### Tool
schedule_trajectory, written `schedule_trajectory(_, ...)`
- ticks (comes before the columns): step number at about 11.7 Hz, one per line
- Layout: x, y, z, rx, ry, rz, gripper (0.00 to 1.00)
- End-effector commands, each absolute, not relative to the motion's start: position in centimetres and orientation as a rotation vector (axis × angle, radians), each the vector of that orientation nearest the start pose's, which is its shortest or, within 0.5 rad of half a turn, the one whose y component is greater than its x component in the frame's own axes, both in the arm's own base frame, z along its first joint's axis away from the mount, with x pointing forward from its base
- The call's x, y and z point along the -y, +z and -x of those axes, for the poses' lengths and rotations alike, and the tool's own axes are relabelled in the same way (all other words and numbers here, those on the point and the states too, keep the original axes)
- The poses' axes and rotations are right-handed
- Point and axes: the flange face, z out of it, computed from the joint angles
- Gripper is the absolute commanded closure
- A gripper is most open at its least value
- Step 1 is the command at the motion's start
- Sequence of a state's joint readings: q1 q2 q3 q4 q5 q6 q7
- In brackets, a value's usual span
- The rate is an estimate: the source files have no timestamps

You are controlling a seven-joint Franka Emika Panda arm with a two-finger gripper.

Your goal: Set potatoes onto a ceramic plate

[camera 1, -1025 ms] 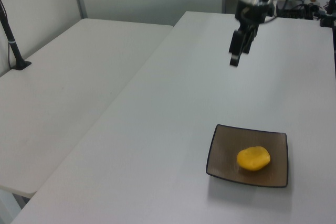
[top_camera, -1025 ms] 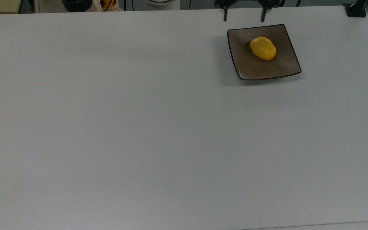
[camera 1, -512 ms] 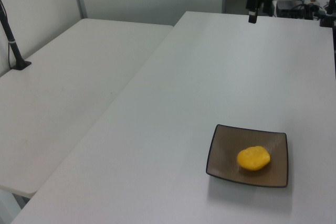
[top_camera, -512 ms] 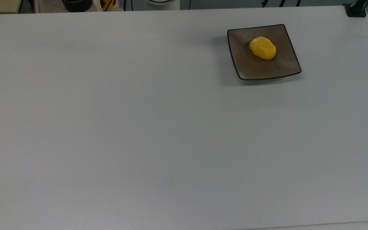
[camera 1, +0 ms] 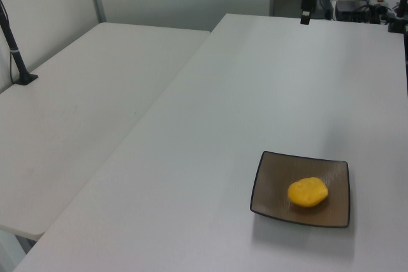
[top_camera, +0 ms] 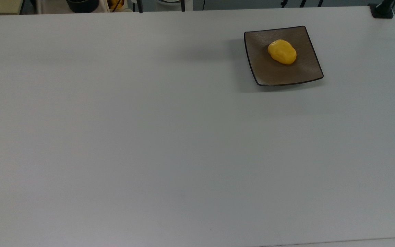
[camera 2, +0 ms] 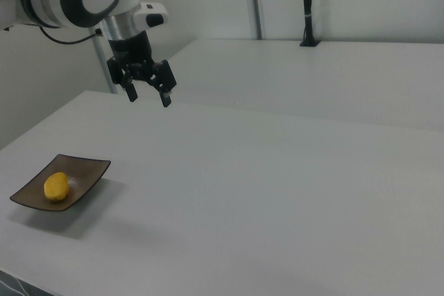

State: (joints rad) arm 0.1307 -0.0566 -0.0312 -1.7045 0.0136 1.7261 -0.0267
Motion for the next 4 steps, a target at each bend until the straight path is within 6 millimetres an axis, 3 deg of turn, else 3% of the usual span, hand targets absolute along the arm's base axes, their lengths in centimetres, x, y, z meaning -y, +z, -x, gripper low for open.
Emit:
schedule_trajectory(1, -4.24, 60.79, -55.86, 0.243, -0.165, 3.084, 0.0)
schedule_trajectory(4, -4.41, 60.72, -55.91, 0.247, -0.165, 3.084, 0.0)
